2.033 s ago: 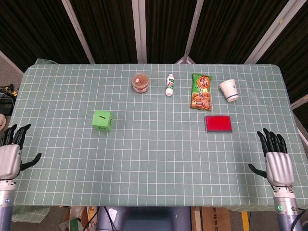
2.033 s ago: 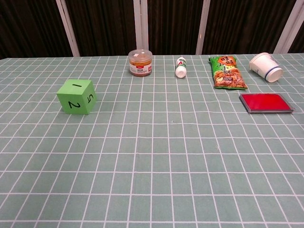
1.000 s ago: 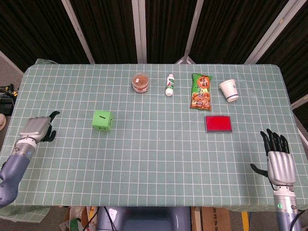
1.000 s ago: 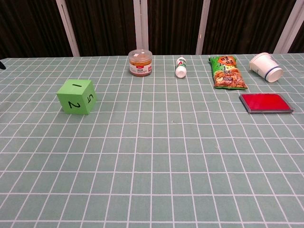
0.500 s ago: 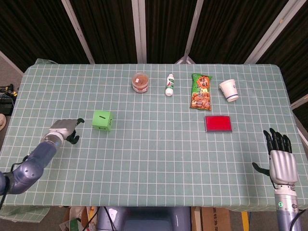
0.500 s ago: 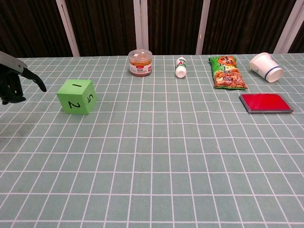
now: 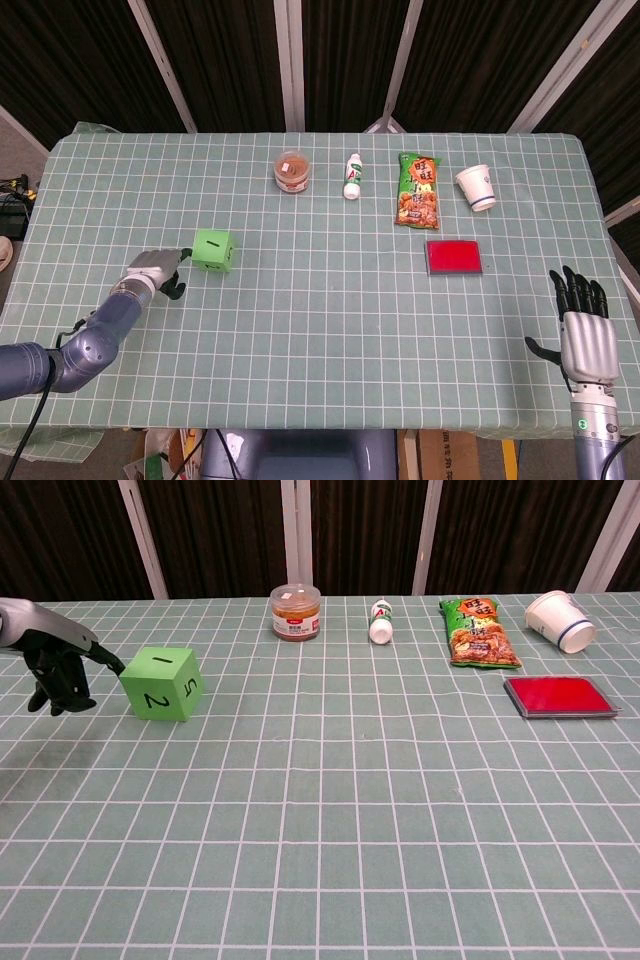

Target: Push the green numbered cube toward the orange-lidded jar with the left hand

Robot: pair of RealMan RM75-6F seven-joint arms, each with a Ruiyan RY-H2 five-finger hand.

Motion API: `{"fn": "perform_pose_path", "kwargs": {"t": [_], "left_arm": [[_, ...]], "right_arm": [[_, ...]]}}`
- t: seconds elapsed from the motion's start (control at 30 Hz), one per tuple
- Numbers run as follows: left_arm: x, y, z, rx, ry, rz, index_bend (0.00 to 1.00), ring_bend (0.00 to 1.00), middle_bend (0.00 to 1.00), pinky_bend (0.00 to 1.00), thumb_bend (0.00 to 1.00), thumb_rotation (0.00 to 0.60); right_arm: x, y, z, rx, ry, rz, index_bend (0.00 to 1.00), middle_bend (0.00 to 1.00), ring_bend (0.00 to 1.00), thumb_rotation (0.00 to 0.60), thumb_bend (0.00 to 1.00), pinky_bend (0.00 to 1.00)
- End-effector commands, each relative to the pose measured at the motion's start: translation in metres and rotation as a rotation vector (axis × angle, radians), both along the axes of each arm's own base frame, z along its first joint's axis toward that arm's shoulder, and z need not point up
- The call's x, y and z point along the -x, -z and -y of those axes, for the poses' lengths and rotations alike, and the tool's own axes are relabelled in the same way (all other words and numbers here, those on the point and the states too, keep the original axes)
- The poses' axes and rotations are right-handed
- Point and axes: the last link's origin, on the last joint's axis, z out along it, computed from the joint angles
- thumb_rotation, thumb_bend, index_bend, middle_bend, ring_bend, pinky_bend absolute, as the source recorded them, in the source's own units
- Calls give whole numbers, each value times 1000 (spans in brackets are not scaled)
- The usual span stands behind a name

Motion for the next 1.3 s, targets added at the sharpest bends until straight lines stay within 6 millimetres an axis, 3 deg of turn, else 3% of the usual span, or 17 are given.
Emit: {"fn": "perform_pose_path", "kwargs": {"t": [0.03,0.87,1.3], "left_arm": [[-1,3,1,8,6,9,139,546,750,567,655,600],[-20,11,23,72,76,20,140,546,752,567,652,600],[-43,20,27,65,130,34,140,546,753,567,651,600]], "right_arm": [[0,0,0,0,4,0,72,0,0,600,45,0],[3,-4,1,3,54,23,72,0,0,600,45,0],[4,-5,1,6,71,33,72,0,0,600,44,0]]}}
